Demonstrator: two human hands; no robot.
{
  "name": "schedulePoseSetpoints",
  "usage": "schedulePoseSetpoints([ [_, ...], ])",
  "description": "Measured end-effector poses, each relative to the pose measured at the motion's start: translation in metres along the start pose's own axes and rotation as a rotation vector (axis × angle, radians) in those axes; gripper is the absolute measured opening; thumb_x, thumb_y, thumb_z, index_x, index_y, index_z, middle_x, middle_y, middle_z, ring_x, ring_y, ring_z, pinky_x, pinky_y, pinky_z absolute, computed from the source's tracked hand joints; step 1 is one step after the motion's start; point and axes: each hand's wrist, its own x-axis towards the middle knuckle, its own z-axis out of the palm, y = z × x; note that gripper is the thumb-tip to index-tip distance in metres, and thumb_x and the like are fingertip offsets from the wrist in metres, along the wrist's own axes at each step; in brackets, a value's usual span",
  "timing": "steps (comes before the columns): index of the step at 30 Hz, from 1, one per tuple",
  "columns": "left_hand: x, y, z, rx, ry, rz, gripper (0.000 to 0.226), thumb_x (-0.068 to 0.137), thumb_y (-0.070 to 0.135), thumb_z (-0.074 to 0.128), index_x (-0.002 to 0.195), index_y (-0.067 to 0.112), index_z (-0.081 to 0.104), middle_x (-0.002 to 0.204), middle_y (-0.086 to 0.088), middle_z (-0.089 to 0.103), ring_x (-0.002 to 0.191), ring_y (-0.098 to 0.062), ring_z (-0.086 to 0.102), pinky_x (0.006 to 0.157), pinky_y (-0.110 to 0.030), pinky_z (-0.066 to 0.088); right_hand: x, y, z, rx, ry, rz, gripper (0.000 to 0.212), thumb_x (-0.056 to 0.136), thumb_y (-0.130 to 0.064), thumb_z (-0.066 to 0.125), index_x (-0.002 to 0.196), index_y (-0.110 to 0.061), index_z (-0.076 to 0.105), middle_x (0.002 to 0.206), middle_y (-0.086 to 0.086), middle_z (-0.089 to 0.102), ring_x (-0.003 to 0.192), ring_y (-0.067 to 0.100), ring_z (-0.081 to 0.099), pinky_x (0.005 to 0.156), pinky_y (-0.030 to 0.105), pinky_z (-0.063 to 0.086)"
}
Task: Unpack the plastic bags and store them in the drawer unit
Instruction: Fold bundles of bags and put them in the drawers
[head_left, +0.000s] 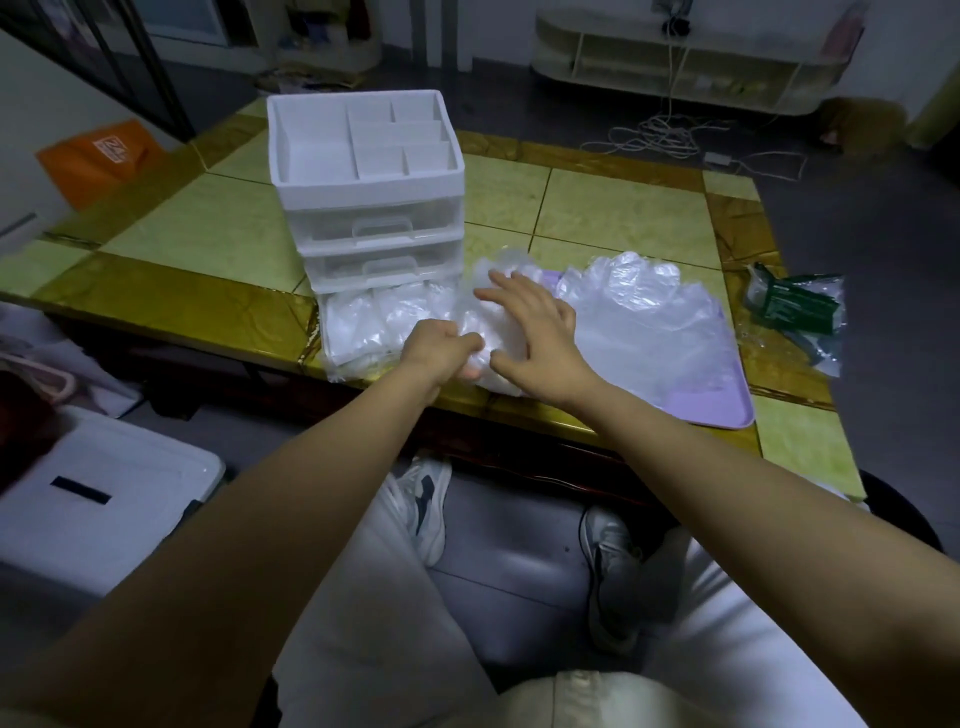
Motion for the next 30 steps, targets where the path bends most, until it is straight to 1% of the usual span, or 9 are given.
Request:
schedulePoseSetpoints([
  [2,0.0,-0.001,-0.011,0.082,-0.056,0.091,0.016,0.079,0.015,0.066,0.084,0.005,0.056,0.084,-0.013,0.054,0.055,-0.024,0.066,0.069,-0.032,0.051,0.006,0.003,0.004,-0.081,-0.157,0.044,0.078,0.071,-0.042,0.057,0.144,-0.027,0.036,0.154,-0.006,0.032,0.146,0.014,0.017,0.108,0.033,0.01],
  [5,0.0,-0.004,-0.027,0.132,-0.139,0.191,0.026,0.073,0.016,0.066,0.078,-0.009,0.059,0.073,-0.016,0.056,0.06,-0.025,0.062,0.07,-0.037,0.054,0.011,0.002,0.013,0.065,-0.262,0.209,0.076,0.079,-0.04,0.071,0.143,-0.023,0.035,0.144,-0.002,0.045,0.135,0.017,0.039,0.114,0.04,0.024],
  [8,0.002,-0.01,-0.042,0.094,-0.174,0.247,0.019,0.079,0.006,0.062,0.087,-0.011,0.066,0.075,-0.017,0.062,0.066,-0.023,0.059,0.073,-0.036,0.052,0.019,-0.004,0.023,0.395,-0.317,0.354,0.06,0.08,-0.031,0.075,0.132,-0.016,0.05,0.127,0.003,0.057,0.115,0.018,0.055,0.101,0.032,0.044],
  [12,0.011,-0.016,-0.057,0.075,-0.195,0.269,0.025,0.078,0.012,0.062,0.088,-0.011,0.064,0.077,-0.016,0.061,0.071,-0.022,0.057,0.071,-0.034,0.048,0.029,-0.009,0.035,0.644,-0.413,0.468,0.037,0.081,-0.027,0.075,0.11,-0.009,0.063,0.101,0.012,0.071,0.089,0.025,0.068,0.081,0.036,0.054],
  [15,0.019,-0.017,-0.064,0.066,-0.179,0.265,0.013,0.086,0.005,0.06,0.084,-0.007,0.065,0.07,-0.012,0.059,0.061,-0.016,0.056,0.067,-0.032,0.048,0.038,-0.012,0.043,0.779,-0.384,0.524,0.019,0.085,-0.012,0.069,0.102,-0.005,0.067,0.089,0.012,0.07,0.071,0.019,0.066,0.064,0.025,0.053],
  [18,0.029,-0.014,-0.069,0.063,-0.13,0.299,0.013,0.087,0.006,0.062,0.08,-0.005,0.063,0.069,-0.011,0.056,0.063,-0.016,0.054,0.065,-0.031,0.047,0.05,-0.016,0.049,0.83,-0.305,0.593,0.026,0.084,-0.007,0.07,0.106,0.005,0.064,0.091,0.02,0.069,0.065,0.022,0.067,0.056,0.028,0.054],
  [21,0.046,-0.012,-0.071,0.013,0.018,0.301,0.011,0.086,0.014,0.065,0.096,0.009,0.063,0.094,-0.009,0.061,0.07,-0.015,0.06,0.068,-0.029,0.05,0.066,-0.018,0.05,0.863,-0.163,0.711,0.02,0.084,-0.003,0.068,0.102,-0.001,0.059,0.083,0.017,0.066,0.054,0.02,0.065,0.041,0.023,0.048],
  [25,0.07,-0.018,-0.082,0.297,0.24,0.335,0.016,0.084,0.015,0.062,0.1,0.016,0.065,0.112,-0.005,0.061,0.09,-0.018,0.062,0.082,-0.031,0.05,0.091,0.001,0.057,0.746,0.044,0.844,0.031,0.081,-0.011,0.072,0.108,-0.005,0.057,0.107,0.018,0.066,0.085,0.033,0.066,0.058,0.038,0.057],
  [30,0.09,-0.027,-0.082,0.688,0.019,0.538,0.029,0.085,0.011,0.058,0.112,0.016,0.065,0.124,-0.003,0.059,0.118,-0.021,0.051,0.097,-0.03,0.037,0.115,0.009,0.072,0.592,0.116,0.883,0.034,0.079,-0.019,0.071,0.108,-0.011,0.056,0.111,0.012,0.065,0.1,0.03,0.064,0.089,0.045,0.054],
])
